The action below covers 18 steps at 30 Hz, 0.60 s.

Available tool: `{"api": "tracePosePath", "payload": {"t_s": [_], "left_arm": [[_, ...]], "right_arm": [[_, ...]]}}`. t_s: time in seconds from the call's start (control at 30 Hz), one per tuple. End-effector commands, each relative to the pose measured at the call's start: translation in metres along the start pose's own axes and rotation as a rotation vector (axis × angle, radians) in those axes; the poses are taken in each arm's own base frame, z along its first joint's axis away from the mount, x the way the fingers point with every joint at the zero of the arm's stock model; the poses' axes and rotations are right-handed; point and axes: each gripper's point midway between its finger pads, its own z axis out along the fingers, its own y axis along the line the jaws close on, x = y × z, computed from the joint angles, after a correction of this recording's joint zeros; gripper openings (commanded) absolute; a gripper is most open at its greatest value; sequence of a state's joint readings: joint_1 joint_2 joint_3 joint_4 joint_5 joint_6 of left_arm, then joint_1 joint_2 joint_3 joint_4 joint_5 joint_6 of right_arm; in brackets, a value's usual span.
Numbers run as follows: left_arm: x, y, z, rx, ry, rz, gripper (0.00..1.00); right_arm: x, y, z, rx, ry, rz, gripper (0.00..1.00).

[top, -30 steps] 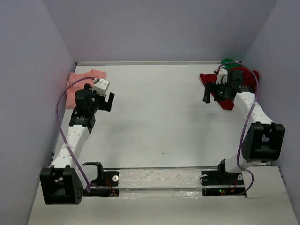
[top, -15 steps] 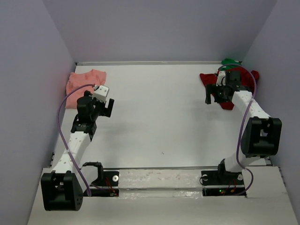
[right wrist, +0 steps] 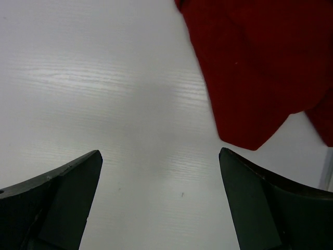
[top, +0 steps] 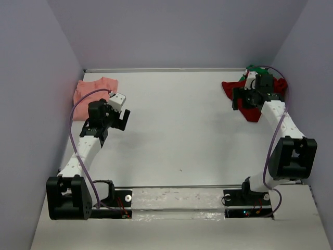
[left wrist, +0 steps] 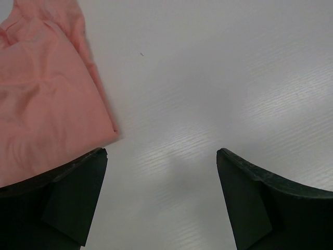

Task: Fold and stack the t-shirts
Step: Grab the tshirt from the pile

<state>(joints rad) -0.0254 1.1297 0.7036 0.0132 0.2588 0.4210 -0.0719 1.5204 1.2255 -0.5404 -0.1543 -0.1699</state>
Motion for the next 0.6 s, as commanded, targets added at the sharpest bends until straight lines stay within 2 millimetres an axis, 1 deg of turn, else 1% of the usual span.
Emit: {"api": "tracePosePath", "payload": {"t_s": [0.0, 0.03, 0.07, 0.1, 0.13, 0.17, 0.2, 0.23, 0.27, 0.3, 0.33, 0.37, 0.4, 0.43, 0.47, 0.5, 0.53, 0.57], "left_arm": [[-0.010, -0.001, 0.000, 0.025, -0.019, 0.027, 0.99], [-0.011, -0.001, 0.002, 0.023, -0.019, 0.024, 0.99], [-0.011, 0.000, 0.005, 0.026, -0.012, 0.018, 0.99], [-0.011, 0.000, 0.007, 0.027, -0.009, 0.006, 0.99], [-0.013, -0.001, 0.009, 0.035, -0.010, 0.003, 0.99], [-0.013, -0.002, 0.012, 0.046, -0.006, -0.002, 0.99], [-0.013, -0.003, 0.013, 0.051, -0.006, -0.005, 0.99], [-0.013, -0.003, 0.013, 0.056, -0.006, -0.004, 0.99], [-0.014, -0.004, 0.014, 0.058, -0.007, -0.004, 0.99], [-0.013, -0.004, 0.014, 0.059, -0.005, -0.001, 0.99], [-0.013, -0.003, 0.014, 0.059, -0.006, 0.004, 0.99], [-0.011, -0.004, 0.015, 0.063, -0.005, 0.009, 0.99], [-0.011, -0.005, 0.014, 0.065, -0.004, 0.015, 0.99], [-0.010, -0.005, 0.015, 0.065, -0.007, 0.022, 0.99], [-0.007, -0.006, 0.015, 0.069, -0.003, 0.029, 0.99], [-0.005, -0.006, 0.016, 0.070, 0.000, 0.030, 0.99], [-0.004, -0.006, 0.016, 0.067, 0.001, 0.035, 0.99], [-0.002, -0.006, 0.017, 0.067, 0.006, 0.035, 0.99]], "right_arm": [[-0.053, -0.032, -0.016, 0.148, -0.132, -0.073, 1.00], [-0.064, -0.043, -0.020, 0.209, -0.145, -0.087, 1.00], [-0.069, -0.051, -0.021, 0.248, -0.145, -0.093, 1.00], [-0.069, -0.058, -0.014, 0.278, -0.127, -0.101, 1.00], [-0.075, -0.071, -0.016, 0.347, -0.128, -0.105, 1.00], [-0.088, -0.078, -0.019, 0.378, -0.148, -0.111, 0.96], [-0.094, -0.084, -0.018, 0.407, -0.151, -0.113, 0.92], [-0.094, -0.089, -0.008, 0.427, -0.134, -0.114, 0.90], [-0.100, -0.095, -0.007, 0.456, -0.137, -0.115, 0.89], [-0.114, -0.099, -0.010, 0.473, -0.163, -0.113, 0.88], [-0.113, -0.102, 0.004, 0.476, -0.139, -0.115, 0.86], [-0.117, -0.106, 0.007, 0.493, -0.137, -0.120, 0.84], [-0.127, -0.115, 0.005, 0.516, -0.153, -0.111, 0.81], [-0.128, -0.118, 0.011, 0.526, -0.146, -0.113, 0.80], [-0.121, -0.122, 0.027, 0.534, -0.105, -0.117, 0.79], [-0.126, -0.125, 0.031, 0.544, -0.109, -0.115, 0.78], [-0.117, -0.128, 0.049, 0.543, -0.070, -0.122, 0.78], [-0.114, -0.129, 0.056, 0.545, -0.057, -0.123, 0.77]]}}
